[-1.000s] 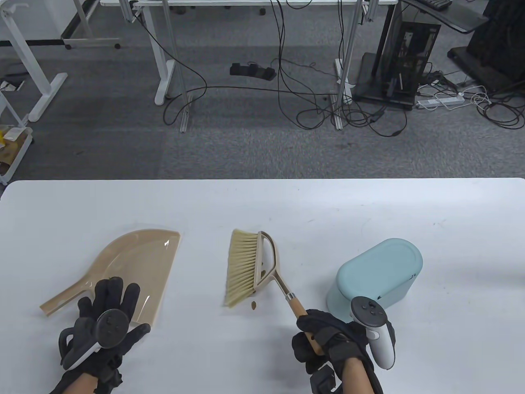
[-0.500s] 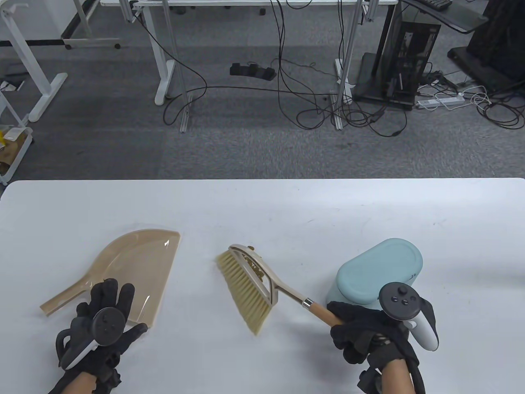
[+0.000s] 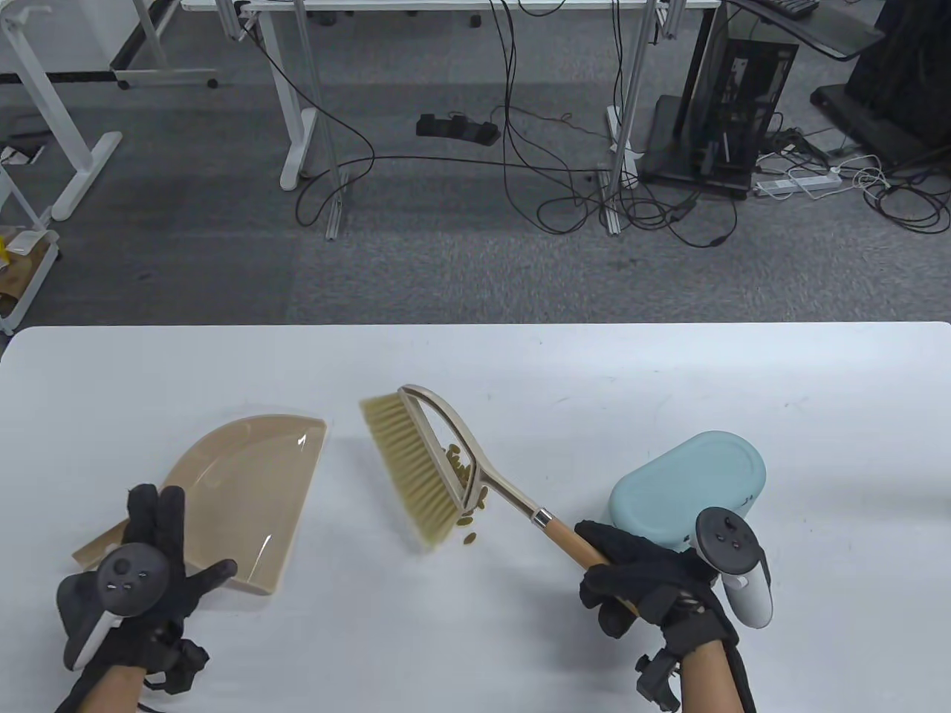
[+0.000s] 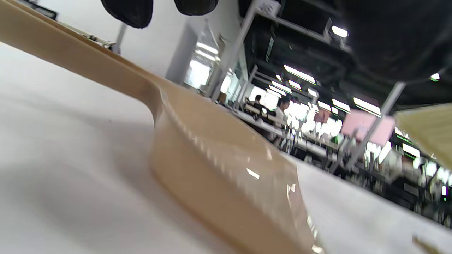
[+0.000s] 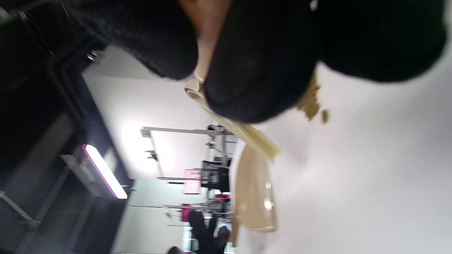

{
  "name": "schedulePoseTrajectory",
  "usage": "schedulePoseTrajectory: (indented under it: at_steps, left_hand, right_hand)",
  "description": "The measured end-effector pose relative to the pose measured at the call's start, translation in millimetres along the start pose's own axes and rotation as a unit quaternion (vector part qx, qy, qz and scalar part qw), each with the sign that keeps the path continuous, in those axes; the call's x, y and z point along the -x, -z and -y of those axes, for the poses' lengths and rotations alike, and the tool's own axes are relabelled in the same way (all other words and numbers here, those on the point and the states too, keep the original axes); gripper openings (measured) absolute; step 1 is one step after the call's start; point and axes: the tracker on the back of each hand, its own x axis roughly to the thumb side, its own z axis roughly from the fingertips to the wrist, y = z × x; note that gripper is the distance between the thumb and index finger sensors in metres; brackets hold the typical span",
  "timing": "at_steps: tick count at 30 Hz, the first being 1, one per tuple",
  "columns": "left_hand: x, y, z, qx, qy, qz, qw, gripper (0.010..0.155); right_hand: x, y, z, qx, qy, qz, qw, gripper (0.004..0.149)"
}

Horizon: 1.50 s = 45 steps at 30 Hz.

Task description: Sweep raisins on the table into the desktop trash can

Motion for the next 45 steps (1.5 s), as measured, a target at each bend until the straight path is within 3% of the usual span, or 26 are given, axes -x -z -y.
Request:
schedulePoseTrajectory:
  at_steps: [3,5,8,12,16,21,25,29,31,34,36,40,42,43,45]
  left_hand:
    - [23.1,10.0,-13.5,-0.011,-0.036,-0.064,0.997,0.107]
    - [37.2,18.4,-15.0,0.021,-0.039,-0.116,0.992,0.104]
    - [47.2,30.6,-4.9,0.078,0.034,-0.187,0.979,0.098]
    - [47.7,50.7,4.3,0.118,0.055,-0.224,0.966,0.086]
    - [47.9,61.5,6.4,0.119,0.048,-0.241,0.962,0.071]
    - [47.2,66.3,9.0,0.175,0.094,-0.270,0.942,0.069]
    - [45.3,62.9,4.3,0.172,0.043,-0.234,0.956,0.061]
    - [34.7,55.4,-5.3,0.154,0.040,-0.203,0.966,0.058]
    - [25.1,51.0,-6.0,0.161,0.004,-0.168,0.973,0.060]
    - [3.0,47.0,1.7,0.220,-0.099,-0.125,0.962,0.069]
    - [-15.8,44.3,11.0,0.242,-0.080,-0.101,0.962,0.083]
    - [-57.9,35.8,33.9,0.229,-0.032,-0.071,0.970,0.076]
    - [-78.9,31.7,44.4,0.214,0.028,-0.054,0.975,0.069]
    - [-90.3,29.7,50.3,0.217,0.058,-0.048,0.973,0.068]
    - [-100.8,28.3,56.6,0.229,0.075,-0.057,0.969,0.066]
  right_hand:
    - [4.3,9.4,-9.3,0.002,0.032,0.027,0.999,0.074]
    - [5.3,14.3,-13.5,0.008,0.045,0.033,0.998,0.074]
    - [7.1,17.6,-14.1,0.017,0.038,0.037,0.998,0.074]
    - [11.6,16.7,-9.3,0.022,0.033,0.026,0.999,0.073]
    - [14.3,14.1,-6.1,0.032,0.045,0.019,0.998,0.074]
    - [11.2,8.9,-3.1,0.041,0.049,0.022,0.998,0.074]
    - [-3.2,2.0,-3.8,0.068,0.037,0.023,0.997,0.073]
    - [-39.8,-12.0,-13.0,0.168,-0.019,-0.005,0.986,0.072]
    - [-67.4,-18.9,-19.2,0.230,-0.135,-0.007,0.964,0.072]
    - [-103.8,-24.0,-38.7,0.233,-0.328,-0.033,0.915,0.071]
    - [-118.8,-22.8,-57.6,0.240,-0.417,-0.050,0.875,0.071]
    - [-114.6,-13.6,-89.2,0.200,-0.497,-0.101,0.838,0.072]
    - [-101.8,-7.7,-100.1,0.172,-0.505,-0.126,0.836,0.072]
    - [-92.4,-4.8,-104.6,0.153,-0.491,-0.141,0.846,0.072]
    - [-78.0,-0.7,-111.9,0.097,-0.414,-0.153,0.892,0.075]
